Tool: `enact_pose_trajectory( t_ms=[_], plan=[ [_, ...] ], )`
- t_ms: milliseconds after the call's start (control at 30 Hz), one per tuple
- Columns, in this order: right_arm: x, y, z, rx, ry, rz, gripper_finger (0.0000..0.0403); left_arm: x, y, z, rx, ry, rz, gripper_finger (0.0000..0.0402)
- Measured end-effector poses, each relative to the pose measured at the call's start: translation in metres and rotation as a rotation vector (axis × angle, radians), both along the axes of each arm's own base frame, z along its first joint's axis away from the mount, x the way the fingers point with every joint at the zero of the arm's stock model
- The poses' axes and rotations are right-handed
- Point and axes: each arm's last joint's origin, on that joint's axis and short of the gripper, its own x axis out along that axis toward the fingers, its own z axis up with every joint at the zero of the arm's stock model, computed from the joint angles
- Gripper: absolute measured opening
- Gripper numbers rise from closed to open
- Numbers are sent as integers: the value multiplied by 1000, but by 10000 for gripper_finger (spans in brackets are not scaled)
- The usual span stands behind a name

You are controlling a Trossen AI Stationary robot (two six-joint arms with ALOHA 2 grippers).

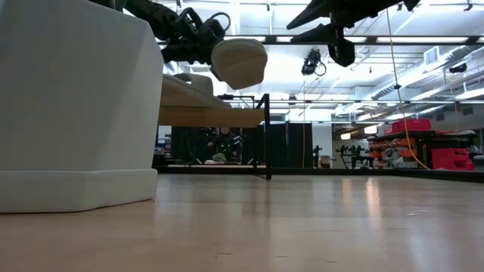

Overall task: Pick and place slides into the shelf
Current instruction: Put the gray slipper on the shelf

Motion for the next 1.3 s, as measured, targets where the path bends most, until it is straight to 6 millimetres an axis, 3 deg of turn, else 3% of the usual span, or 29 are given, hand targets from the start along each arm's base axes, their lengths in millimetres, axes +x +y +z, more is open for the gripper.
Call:
enact_pose_trajectory(
  t_ms=[400,800,1067,1300],
  plan=[
    [0,0,0,4,-1,-12,116,-1,0,1,8,-55,-46,5],
    [0,0,0,13,-2,-15,116,5,1,-9,10,9,-7,5],
    [0,0,0,12,-2,-15,116,4,4,-27,-21,49,45,5],
    [0,0,0,12,-2,-15,116,6,5,-24,-11,15,40,5]
  ],
)
